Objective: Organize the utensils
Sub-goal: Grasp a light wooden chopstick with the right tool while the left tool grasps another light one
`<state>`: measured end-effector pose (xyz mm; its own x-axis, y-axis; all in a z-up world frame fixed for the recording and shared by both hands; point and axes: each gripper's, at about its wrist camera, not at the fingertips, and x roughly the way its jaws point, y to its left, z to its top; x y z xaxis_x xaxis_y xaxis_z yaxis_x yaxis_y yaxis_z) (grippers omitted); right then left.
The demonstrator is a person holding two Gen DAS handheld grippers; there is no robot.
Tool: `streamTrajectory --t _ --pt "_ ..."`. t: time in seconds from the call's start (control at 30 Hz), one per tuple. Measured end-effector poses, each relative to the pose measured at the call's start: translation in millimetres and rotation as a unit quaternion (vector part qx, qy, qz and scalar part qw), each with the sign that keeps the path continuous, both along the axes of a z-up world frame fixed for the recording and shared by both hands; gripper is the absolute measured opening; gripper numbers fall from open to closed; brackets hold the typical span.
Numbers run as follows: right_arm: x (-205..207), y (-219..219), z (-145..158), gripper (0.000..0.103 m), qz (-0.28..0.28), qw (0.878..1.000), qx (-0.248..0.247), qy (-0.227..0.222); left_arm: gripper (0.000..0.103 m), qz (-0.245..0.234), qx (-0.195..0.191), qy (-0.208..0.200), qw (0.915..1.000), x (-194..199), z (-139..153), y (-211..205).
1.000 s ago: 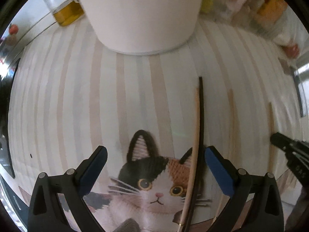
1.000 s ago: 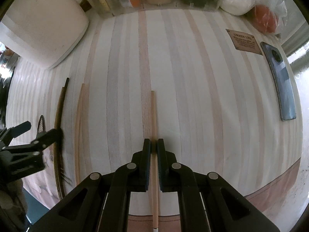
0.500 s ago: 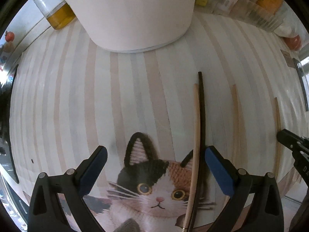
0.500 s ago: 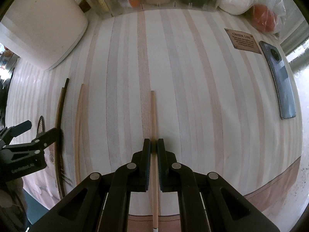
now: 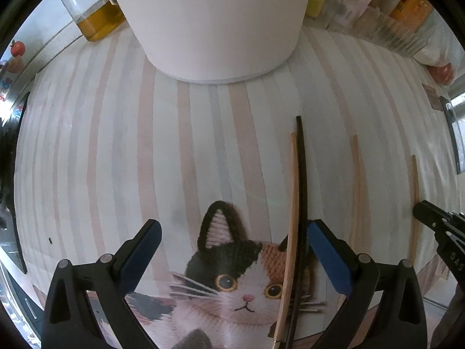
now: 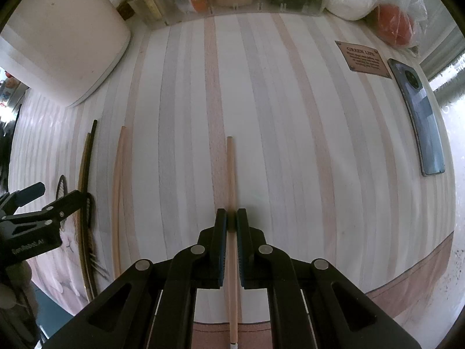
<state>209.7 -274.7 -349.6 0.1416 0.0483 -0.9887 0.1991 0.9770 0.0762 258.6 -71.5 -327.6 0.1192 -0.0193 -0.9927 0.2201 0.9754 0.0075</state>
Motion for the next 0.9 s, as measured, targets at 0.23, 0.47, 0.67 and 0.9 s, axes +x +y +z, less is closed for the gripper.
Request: streamTrajectory --t 0.23,0.47,0.67,0.9 --pt "0.2 -0.4 0.2 0.007 0.001 1.0 0.0 0.0 0.103 0.003 0.011 0.001 0.9999 0.0 4.2 5.1" --pt "1.0 -0.8 0.7 0.007 0.002 1.0 -0.003 0.0 0.103 0.001 0.012 0.001 0.9999 4.5 8.2 12.2" --pt "1.2 -0.4 0.7 0.007 0.002 1.0 -0.003 0.0 0.103 -0.005 0.011 0.002 0.9999 7.7 6.2 5.0" --pt "1.3 -0.1 0.3 0.007 0.002 1.0 -0.004 0.002 0.094 0.014 0.013 -0.001 0.9998 6.4 3.4 9.2"
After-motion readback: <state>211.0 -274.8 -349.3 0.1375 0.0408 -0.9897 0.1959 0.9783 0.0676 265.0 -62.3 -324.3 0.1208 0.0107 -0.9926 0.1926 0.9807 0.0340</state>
